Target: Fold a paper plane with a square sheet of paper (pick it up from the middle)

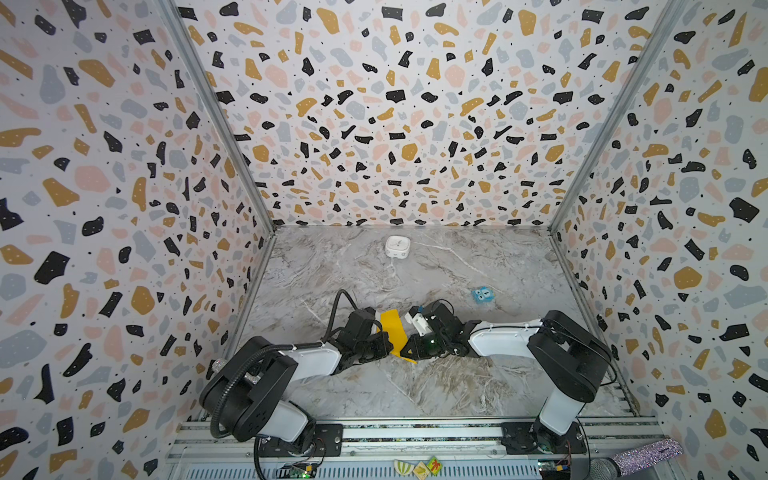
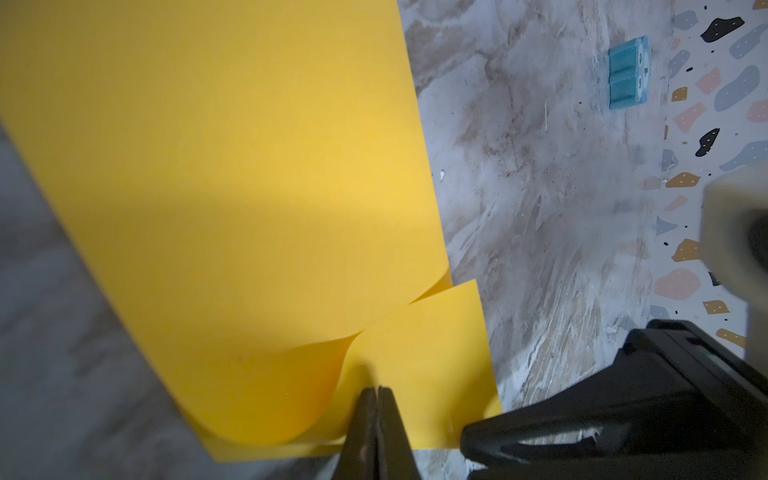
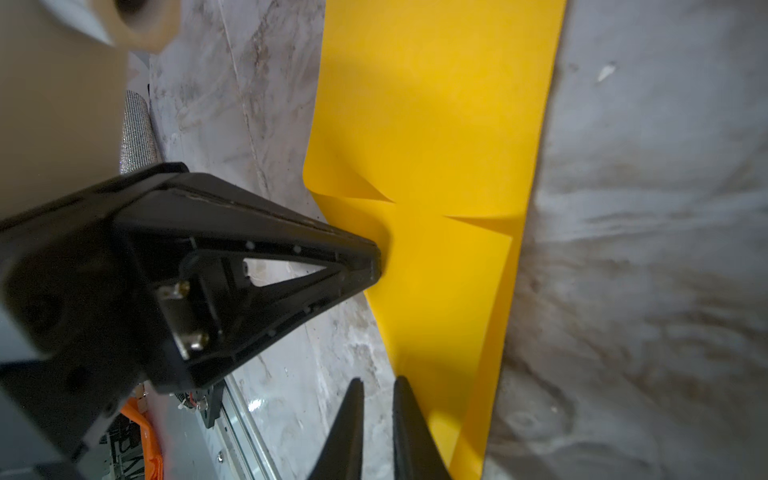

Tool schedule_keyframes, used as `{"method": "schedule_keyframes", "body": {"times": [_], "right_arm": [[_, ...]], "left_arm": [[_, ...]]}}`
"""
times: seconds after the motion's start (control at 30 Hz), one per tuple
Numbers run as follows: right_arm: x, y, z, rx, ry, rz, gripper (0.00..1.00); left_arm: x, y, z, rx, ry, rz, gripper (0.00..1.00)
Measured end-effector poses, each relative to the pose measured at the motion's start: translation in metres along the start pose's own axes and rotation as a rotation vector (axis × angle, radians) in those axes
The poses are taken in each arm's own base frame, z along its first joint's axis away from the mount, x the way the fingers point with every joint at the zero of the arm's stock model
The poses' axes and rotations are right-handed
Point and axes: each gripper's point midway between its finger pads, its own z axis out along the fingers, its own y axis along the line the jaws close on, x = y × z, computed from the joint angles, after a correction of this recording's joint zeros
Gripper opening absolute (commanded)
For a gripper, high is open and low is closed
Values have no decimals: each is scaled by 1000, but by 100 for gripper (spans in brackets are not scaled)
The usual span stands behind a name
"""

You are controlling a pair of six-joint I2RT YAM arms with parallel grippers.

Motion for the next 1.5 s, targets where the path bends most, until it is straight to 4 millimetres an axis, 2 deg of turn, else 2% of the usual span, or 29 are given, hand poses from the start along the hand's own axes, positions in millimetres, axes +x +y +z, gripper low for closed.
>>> {"method": "schedule_keyframes", "body": {"times": [0.37, 0.67, 0.93, 1.1, 1.27, 1.5], "right_arm": [[6, -13, 5, 30, 44, 38, 15], [5, -23, -1, 47, 53, 37, 15], [14, -26, -11, 70, 84, -17, 15], [12, -14, -22, 75, 66, -105, 13], [11, 1, -17, 79, 58, -187, 11], [10, -8, -6, 131, 61, -197, 11]], "left_arm": [[0, 0, 0, -3, -2, 0, 0], [0, 1, 0, -7, -4, 1, 0], [-1, 1, 0, -9, -6, 2, 0], [-1, 2, 0, -12, -10, 2, 0], [-2, 2, 0, -13, -11, 2, 0], [-2, 2, 0, -14, -11, 2, 0]]}}
